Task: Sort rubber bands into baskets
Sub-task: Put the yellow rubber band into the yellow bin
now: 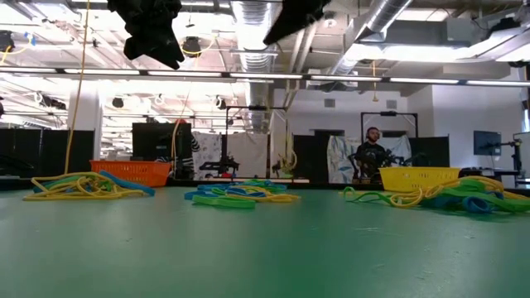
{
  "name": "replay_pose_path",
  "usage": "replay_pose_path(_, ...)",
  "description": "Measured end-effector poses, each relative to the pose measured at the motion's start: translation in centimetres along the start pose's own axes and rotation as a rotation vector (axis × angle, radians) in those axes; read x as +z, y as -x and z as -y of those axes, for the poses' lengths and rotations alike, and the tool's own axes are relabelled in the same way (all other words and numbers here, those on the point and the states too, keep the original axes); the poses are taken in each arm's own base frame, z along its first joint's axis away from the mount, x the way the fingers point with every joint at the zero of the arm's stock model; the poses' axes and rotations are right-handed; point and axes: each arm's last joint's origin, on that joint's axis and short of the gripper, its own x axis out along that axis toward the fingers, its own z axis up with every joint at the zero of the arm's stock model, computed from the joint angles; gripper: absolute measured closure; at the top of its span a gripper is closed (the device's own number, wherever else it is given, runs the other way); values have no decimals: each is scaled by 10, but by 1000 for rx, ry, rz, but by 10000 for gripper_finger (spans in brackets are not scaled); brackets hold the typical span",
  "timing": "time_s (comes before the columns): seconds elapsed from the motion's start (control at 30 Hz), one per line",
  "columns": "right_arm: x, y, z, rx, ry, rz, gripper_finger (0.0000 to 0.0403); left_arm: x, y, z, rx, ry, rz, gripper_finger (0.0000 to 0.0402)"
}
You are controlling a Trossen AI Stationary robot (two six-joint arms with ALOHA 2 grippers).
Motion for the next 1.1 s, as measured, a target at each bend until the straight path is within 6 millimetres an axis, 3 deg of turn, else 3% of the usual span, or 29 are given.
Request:
replay_pose_path(0.13,-17,-13,0,128,-75,-134,386,0,0,0,0,0,0,278)
replay_pose_path(0.27,-38,-28,3,125,-104,-315,386,0,0,0,0,0,0,278)
replay_pose_path(0.57,-6,-5,-9,168,-57,-41,386,0,0,0,1,0,-1,278)
replay_pose_path(0.8,-28,-11,-9,194,-70,-247,386,0,0,0,1,0,0,278)
replay_pose_path(0.93,-22,-6,-15,203,-62,-209,386,0,0,0,0,0,-1,278)
replay_pose_path(1.1,-30,-3,-22,249,-34,-292,386,0,0,0,0,0,0,278)
